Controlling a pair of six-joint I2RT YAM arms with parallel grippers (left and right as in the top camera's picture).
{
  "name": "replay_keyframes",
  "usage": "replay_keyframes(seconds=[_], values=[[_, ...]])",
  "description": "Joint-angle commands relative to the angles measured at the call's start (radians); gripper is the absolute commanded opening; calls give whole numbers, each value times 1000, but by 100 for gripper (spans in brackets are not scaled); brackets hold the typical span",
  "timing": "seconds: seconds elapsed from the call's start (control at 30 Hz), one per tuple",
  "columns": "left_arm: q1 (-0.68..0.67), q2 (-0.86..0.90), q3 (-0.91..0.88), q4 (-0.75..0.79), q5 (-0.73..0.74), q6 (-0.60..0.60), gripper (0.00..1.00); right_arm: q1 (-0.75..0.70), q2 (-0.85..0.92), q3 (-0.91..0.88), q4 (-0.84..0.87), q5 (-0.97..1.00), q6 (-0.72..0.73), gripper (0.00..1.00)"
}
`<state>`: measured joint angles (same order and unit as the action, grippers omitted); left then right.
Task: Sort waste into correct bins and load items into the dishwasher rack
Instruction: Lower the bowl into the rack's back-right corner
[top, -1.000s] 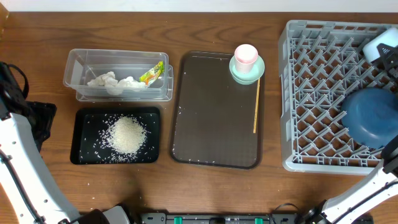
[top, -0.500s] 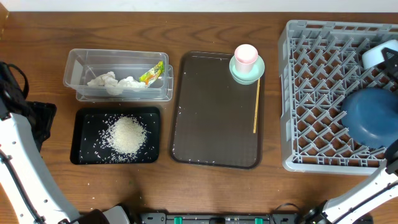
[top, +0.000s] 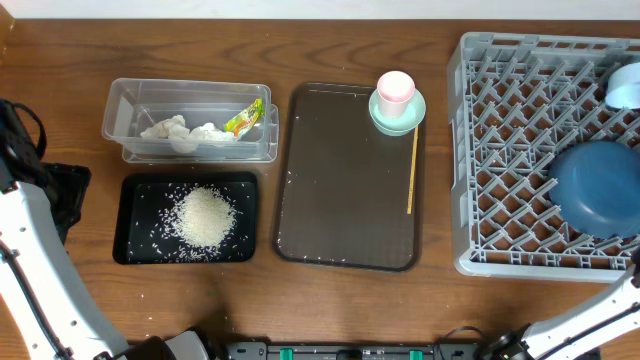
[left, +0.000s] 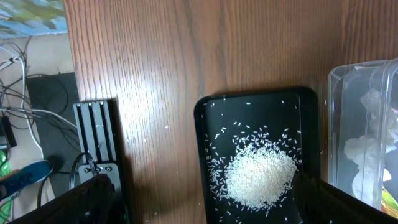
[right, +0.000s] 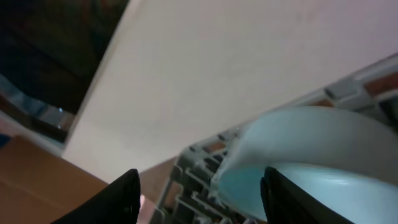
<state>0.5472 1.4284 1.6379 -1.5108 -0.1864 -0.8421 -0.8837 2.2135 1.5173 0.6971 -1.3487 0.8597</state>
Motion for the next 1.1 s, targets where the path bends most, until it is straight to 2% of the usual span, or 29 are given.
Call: replay_keyframes(seconds=[0.0,0.07,0.13,0.23,0.4,0.57,0.63,0.77,0.87,0.9,0.93,1.07], values=[[4,2,2,-3,-8,-16,94,-12,-52,26,-1,-17,38,62],[4,2,2,-3,-8,-17,94,-12,-68,26,-1,-17,38,66],[4,2,2,-3,-8,-17,94,-9,-77,26,-1,-18,38,67],[4,2,2,-3,-8,-17,94,-3,-82,26,-1,-24,45,63],[4,2,2,-3,-8,-17,94,21,-83,26,-1,-36,45,51],[4,2,2,-3,-8,-17,94,56,-83,26,-1,-21,33,52],[4,2,2,-3,-8,-17,94,72,-83,26,-1,-19,29,57],[4,2,2,-3,-8,-17,94,113,-83,26,-1,-8,21,59],[4,2,2,-3,-8,-17,94,154,-83,26,0,12,18,66],[4,2,2,-3,-8,-17,94,165,-84,26,0,21,16,77],[4,2,2,-3,-8,-17,94,180,-87,26,0,31,14,99],[4,2,2,-3,-8,-17,94,230,-110,26,-2,79,6,99]])
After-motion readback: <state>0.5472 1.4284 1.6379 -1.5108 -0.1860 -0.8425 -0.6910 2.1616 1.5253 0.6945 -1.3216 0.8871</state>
